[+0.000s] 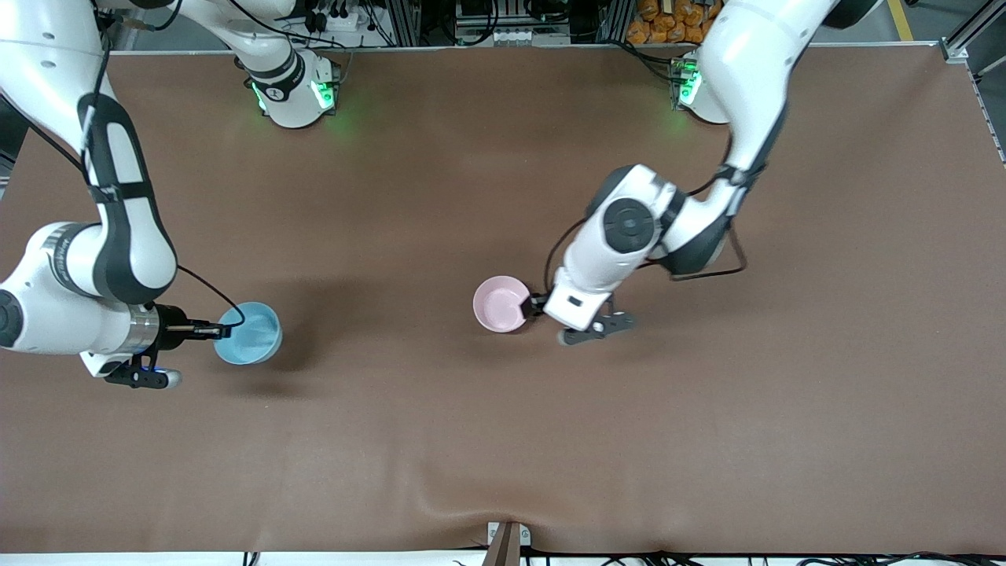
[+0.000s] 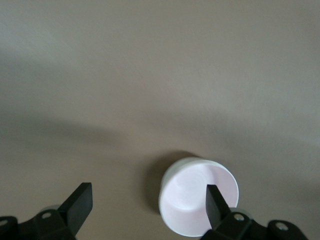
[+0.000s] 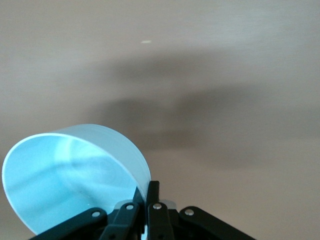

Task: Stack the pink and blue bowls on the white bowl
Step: 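Release the pink bowl with the left gripper while the right gripper lifts the blue bowl, then lower the blue bowl onto the pink bowl while the left gripper withdraws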

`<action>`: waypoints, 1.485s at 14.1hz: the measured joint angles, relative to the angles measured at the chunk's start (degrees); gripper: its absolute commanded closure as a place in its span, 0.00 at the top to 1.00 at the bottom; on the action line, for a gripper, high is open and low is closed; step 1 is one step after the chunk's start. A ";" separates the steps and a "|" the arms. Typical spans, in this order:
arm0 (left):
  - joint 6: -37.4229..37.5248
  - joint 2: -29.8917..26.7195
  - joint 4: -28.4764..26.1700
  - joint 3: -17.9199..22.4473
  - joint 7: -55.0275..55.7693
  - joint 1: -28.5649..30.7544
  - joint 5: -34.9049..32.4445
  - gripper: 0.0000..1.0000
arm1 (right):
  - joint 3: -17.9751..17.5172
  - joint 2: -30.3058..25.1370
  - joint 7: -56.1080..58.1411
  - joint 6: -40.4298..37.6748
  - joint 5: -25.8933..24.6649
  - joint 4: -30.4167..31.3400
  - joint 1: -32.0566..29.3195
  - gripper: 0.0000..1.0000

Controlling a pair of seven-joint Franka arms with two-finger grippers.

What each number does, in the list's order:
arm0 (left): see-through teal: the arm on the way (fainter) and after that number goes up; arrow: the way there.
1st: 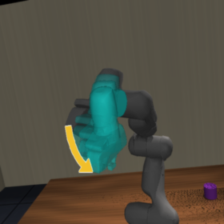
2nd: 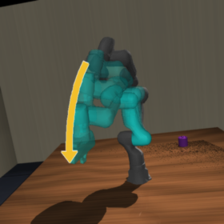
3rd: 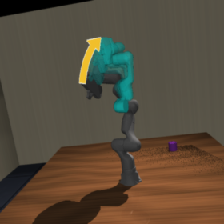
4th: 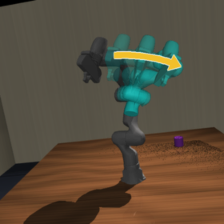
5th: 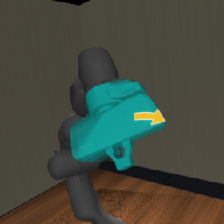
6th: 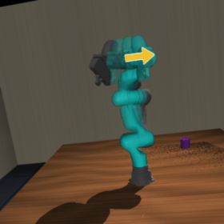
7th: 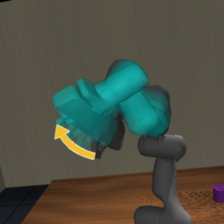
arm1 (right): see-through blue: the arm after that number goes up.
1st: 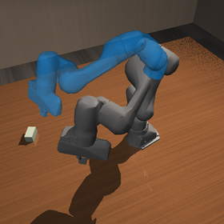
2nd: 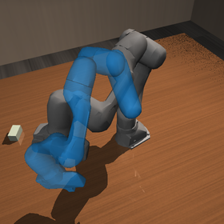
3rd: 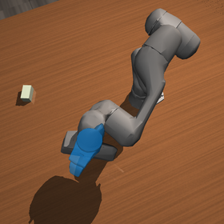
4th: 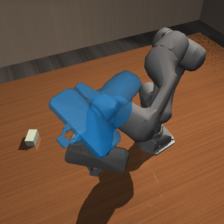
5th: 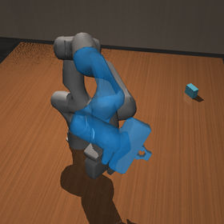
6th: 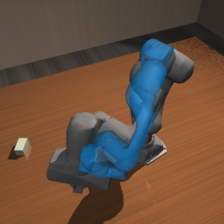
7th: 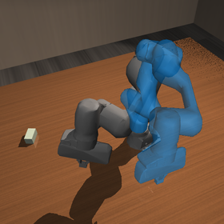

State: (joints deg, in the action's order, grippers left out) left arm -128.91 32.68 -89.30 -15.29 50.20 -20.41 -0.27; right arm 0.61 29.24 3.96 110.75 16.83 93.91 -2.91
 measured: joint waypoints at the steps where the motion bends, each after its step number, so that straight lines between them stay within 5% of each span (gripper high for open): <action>1: 1.29 -1.46 0.01 0.07 -1.29 1.39 -0.84 1.00 | -0.52 -0.29 0.01 -0.33 3.01 0.01 0.98 0.00; 6: 3.07 -4.04 0.00 0.43 -12.61 8.36 -3.85 1.00 | -1.29 -0.33 -2.22 -0.01 13.28 0.07 10.69 0.00; 14: 11.65 -9.26 0.15 0.39 -29.82 20.05 -3.99 1.00 | -1.46 -0.20 -25.58 10.25 13.91 -0.55 26.48 0.00; 21: 30.23 -22.65 1.45 5.37 -37.24 21.37 -3.98 1.00 | -1.30 3.43 -36.66 14.65 13.75 -0.25 34.20 0.00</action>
State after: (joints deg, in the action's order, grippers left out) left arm -98.68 10.02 -87.86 -9.92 12.96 0.96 -4.26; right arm -0.69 32.67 -32.70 125.40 30.57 93.67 31.29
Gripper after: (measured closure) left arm 0.000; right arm 0.965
